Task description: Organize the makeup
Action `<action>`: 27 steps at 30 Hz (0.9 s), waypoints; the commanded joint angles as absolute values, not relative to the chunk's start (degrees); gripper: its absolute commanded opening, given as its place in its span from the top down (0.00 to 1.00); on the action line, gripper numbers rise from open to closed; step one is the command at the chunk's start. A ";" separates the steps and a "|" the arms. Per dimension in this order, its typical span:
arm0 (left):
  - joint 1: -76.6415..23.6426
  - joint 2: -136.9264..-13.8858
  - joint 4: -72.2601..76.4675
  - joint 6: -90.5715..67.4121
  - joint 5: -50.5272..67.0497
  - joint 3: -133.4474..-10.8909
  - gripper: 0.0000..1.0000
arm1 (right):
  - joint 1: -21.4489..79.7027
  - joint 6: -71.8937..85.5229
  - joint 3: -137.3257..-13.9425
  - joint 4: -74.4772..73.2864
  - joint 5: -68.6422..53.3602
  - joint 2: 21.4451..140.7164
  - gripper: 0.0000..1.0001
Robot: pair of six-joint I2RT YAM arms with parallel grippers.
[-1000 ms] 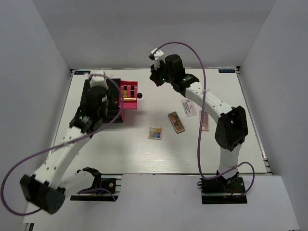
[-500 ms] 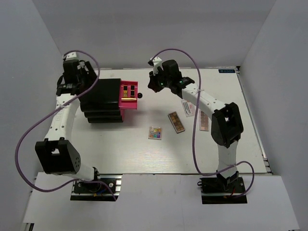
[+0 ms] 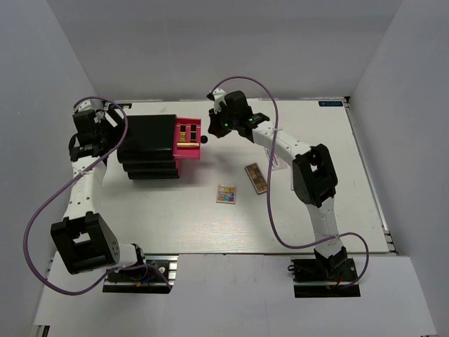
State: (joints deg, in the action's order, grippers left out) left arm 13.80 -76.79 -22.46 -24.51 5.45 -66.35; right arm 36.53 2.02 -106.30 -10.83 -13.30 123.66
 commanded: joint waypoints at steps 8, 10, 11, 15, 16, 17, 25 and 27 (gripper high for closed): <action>15.82 -77.78 -15.12 -26.81 20.38 -60.56 0.03 | 38.58 2.81 -116.45 -11.25 -17.22 129.02 1.00; 16.34 -77.78 -14.16 -26.81 21.53 -59.86 0.03 | 38.85 3.08 -117.68 -10.99 -18.45 129.98 1.00; 16.35 -77.87 -13.98 -26.89 21.79 -59.68 0.03 | 38.93 3.25 -118.12 -10.73 -19.33 130.34 1.00; 16.35 -78.75 -13.54 -26.89 22.94 -59.68 0.03 | 39.81 3.51 -120.85 -10.64 -21.88 132.36 1.00; 16.35 -78.92 -13.45 -26.98 22.94 -59.59 0.03 | 39.90 3.60 -121.46 -10.46 -22.75 132.80 1.00; 16.35 -79.10 -13.36 -26.98 23.11 -59.68 0.03 | 39.99 3.60 -121.64 -10.28 -23.02 132.98 1.00; 16.88 -80.24 -12.48 -27.42 25.40 -60.21 0.02 | 41.48 3.60 -124.19 -8.35 -26.28 135.00 1.00; 16.88 -80.51 -12.22 -27.51 25.93 -60.21 0.02 | 41.75 3.43 -124.54 -7.83 -26.72 135.44 1.00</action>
State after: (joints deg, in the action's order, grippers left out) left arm 17.26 -80.40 -13.17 -26.22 20.64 -60.34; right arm 40.99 2.96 -121.54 -11.38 -23.90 134.58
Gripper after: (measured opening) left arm 0.974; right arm 0.009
